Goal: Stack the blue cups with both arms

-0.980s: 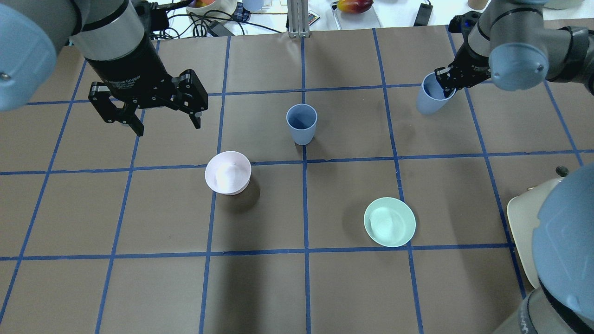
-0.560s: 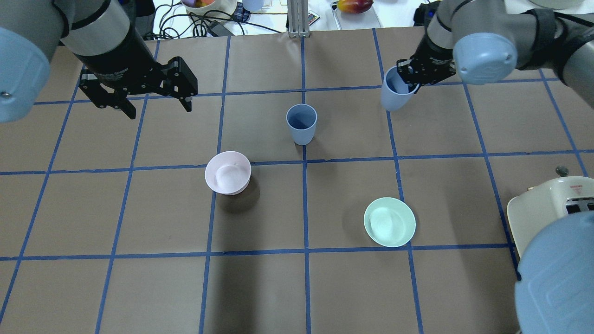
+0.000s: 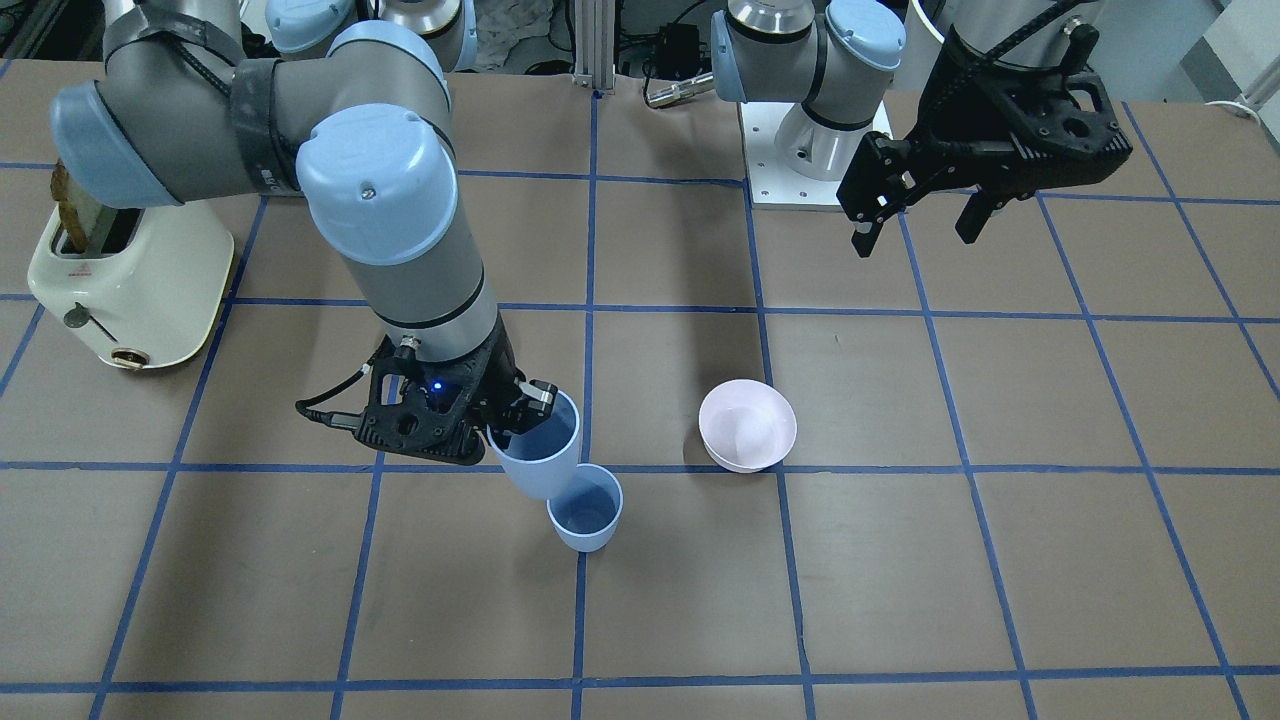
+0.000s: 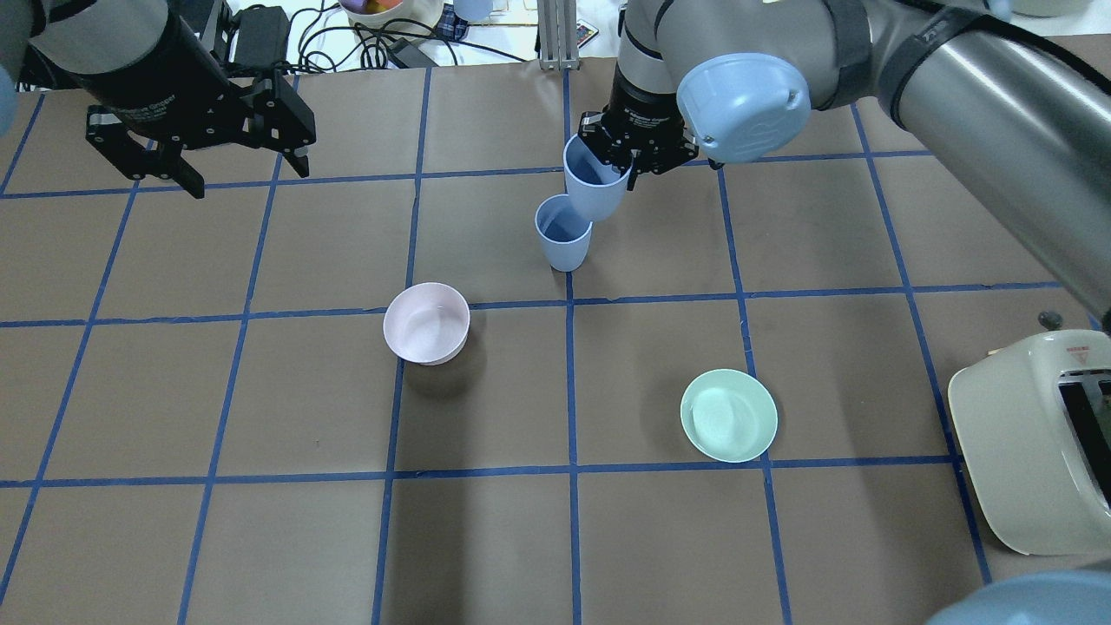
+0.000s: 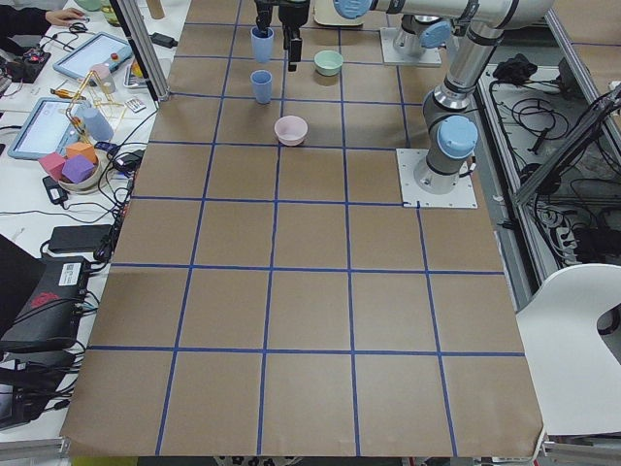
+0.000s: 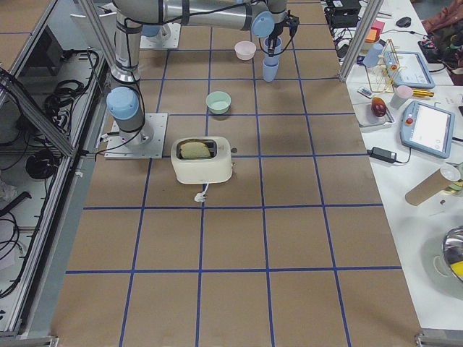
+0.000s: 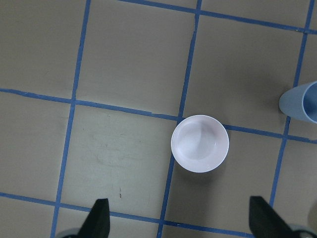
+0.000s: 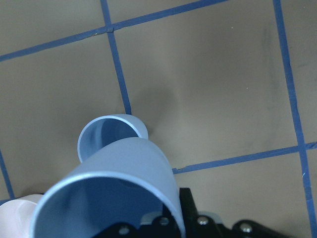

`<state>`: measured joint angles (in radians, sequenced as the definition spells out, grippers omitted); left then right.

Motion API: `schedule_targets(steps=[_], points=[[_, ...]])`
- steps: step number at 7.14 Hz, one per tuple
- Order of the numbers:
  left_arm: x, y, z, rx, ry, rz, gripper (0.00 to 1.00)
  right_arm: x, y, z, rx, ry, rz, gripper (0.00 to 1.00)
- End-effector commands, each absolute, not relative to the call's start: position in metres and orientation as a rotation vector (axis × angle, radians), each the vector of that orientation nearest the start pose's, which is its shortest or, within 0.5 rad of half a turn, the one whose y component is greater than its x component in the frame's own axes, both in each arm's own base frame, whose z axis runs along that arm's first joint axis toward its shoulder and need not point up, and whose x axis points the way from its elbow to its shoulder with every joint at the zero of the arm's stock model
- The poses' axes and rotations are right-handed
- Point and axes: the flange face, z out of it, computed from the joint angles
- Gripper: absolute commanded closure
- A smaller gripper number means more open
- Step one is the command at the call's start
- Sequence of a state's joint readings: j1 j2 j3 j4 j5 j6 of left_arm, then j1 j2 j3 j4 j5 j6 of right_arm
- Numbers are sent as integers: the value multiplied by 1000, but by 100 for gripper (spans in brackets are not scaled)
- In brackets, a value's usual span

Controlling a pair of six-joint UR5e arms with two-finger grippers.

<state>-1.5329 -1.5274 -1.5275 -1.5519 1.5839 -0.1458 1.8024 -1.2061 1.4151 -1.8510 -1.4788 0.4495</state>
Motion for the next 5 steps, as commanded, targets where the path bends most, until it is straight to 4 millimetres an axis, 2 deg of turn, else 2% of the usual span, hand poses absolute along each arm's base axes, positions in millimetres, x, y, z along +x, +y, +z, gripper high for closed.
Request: schedule_targets(steps=[1,2,5], points=[[-114,-486,532,-286,3115,-164,0,299,-597,377,327,2993,-11,100],[-114,-485,532,-286,3115,-164,0,301,-604,380,344,2985,-23,100],[-116,-484,531,-279,3115,-162,0,305,-610,363,344,2985,19,100]])
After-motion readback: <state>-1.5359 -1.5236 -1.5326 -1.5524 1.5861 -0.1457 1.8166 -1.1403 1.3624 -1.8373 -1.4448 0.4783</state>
